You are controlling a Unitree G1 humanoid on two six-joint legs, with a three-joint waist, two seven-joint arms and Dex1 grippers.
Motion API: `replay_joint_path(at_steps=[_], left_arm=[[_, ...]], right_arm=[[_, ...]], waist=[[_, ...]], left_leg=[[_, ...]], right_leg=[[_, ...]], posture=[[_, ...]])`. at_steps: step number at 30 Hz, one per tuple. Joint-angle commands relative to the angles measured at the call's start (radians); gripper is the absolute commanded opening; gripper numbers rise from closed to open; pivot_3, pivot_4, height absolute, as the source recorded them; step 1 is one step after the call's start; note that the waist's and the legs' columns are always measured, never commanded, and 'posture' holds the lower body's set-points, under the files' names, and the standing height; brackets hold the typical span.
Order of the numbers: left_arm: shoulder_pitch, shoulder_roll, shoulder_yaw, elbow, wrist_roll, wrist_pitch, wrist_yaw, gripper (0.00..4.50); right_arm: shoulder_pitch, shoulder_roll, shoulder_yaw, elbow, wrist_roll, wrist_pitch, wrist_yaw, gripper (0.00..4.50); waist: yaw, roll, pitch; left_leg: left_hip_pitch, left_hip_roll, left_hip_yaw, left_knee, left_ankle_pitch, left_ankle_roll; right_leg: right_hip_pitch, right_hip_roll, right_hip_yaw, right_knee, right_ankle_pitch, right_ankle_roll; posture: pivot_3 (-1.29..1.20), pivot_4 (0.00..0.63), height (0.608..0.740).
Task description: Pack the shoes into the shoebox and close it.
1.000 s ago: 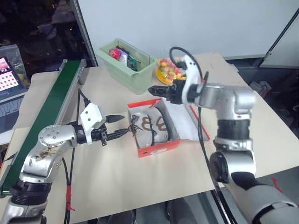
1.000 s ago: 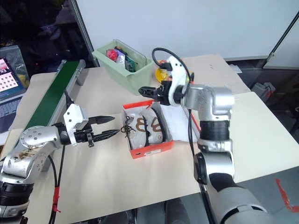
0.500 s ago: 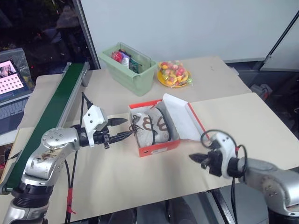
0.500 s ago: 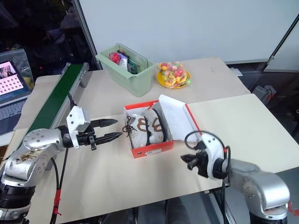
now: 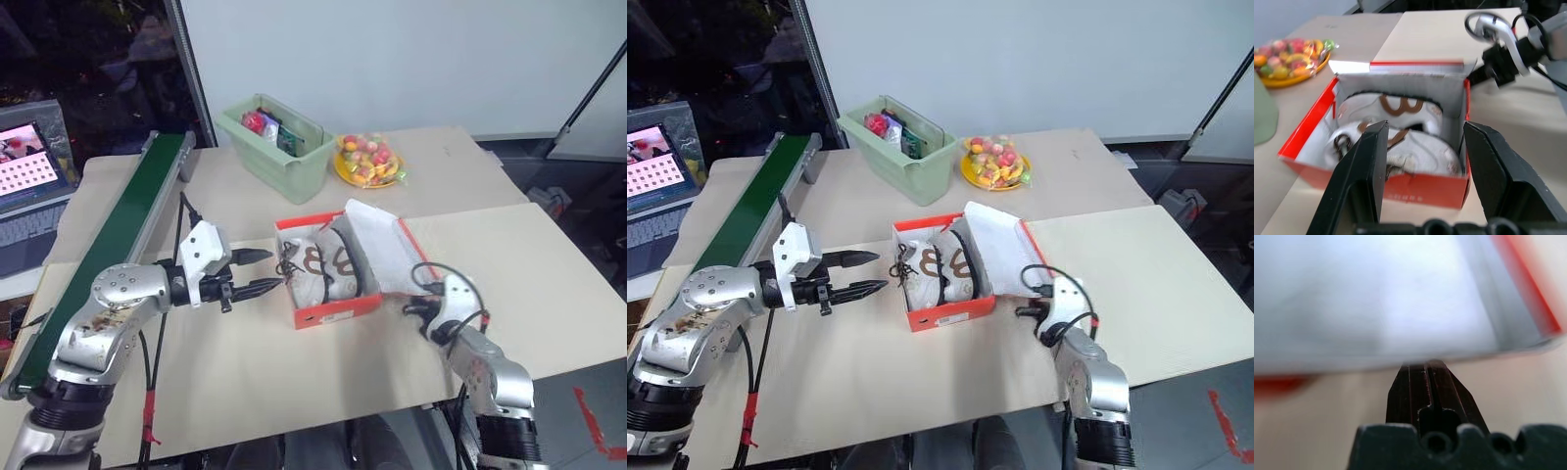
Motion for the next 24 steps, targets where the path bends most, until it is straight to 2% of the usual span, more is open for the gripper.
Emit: replay_joint_path(at_steps=[1,4,8,10,13,15,20,24], left_arm=[[-0.04,0.012,0.015,-0.011,0.002,-0.021,-0.008,2.57],[-0.049,0.012,0.017,-0.007,0.004,-0.02,-0.011,2.57],[-0.052,0.015,0.019,-0.004,0.006,-0.024,-0.015,2.57],[-0.053,0.019,0.02,-0.002,0.007,-0.025,-0.018,2.57],[-0.062,0.022,0.017,0.004,0.011,-0.027,-0.022,2.57],[-0.063,0.023,0.015,0.007,0.013,-0.029,-0.023,2.57],[-0.061,0.022,0.018,0.004,0.016,-0.028,-0.024,2.57],[-0.055,0.038,0.042,0.001,0.014,-0.022,-0.024,2.57]], right_arm=[[-0.031,0.061,-0.101,0.031,0.067,-0.125,-0.043,0.02],[-0.046,0.109,-0.143,0.054,0.107,-0.176,-0.059,0.02],[-0.074,0.184,-0.218,0.059,0.236,-0.206,-0.075,0.02],[-0.092,0.231,-0.259,0.033,0.358,-0.201,-0.065,0.02],[-0.106,0.291,-0.287,-0.053,0.626,-0.151,0.003,0.02],[-0.094,0.286,-0.267,-0.099,0.725,-0.112,0.041,0.02],[-0.037,0.244,-0.165,-0.236,0.86,-0.036,0.147,0.02],[0.028,0.141,-0.037,-0.337,0.899,0.047,0.265,0.02]], waist=[[-0.003,0.0,0.0],[-0.009,0.002,0.0],[-0.015,0.004,0.001],[-0.016,0.004,0.001],[-0.013,0.01,0.005],[-0.013,0.013,0.006],[-0.013,0.014,0.006],[-0.012,0.014,0.006]], left_leg=[[0.0,0.0,0.0,0.0,-0.001,0.0],[0.0,0.001,0.0,-0.001,-0.003,0.001],[0.0,0.002,0.0,-0.001,-0.004,0.002],[0.0,0.002,0.0,-0.001,-0.005,0.002],[0.0,0.002,-0.001,-0.001,-0.005,0.002],[0.0,0.002,-0.001,-0.001,-0.005,0.002],[0.0,0.003,0.0,-0.002,-0.005,0.003],[0.0,0.003,-0.001,-0.002,-0.006,0.004]], right_leg=[[0.0,0.001,0.0,0.0,0.0,0.0],[-0.001,0.002,0.0,0.0,0.0,-0.001],[-0.002,0.002,0.0,0.0,0.0,-0.001],[-0.002,0.002,0.001,0.0,0.0,-0.001],[-0.002,0.002,0.001,0.0,0.0,-0.001],[-0.002,0.002,0.001,0.0,0.0,-0.001],[-0.002,0.003,0.0,0.0,-0.001,-0.001],[-0.002,0.003,-0.001,0.0,-0.002,-0.001]], posture=[[0.0,0.15,0.74],[0.0,0.15,0.74],[0.0,0.15,0.74],[0.0,0.15,0.74],[0.0,0.15,0.74],[0.0,0.15,0.74],[0.0,0.15,0.74],[0.0,0.15,0.74]])
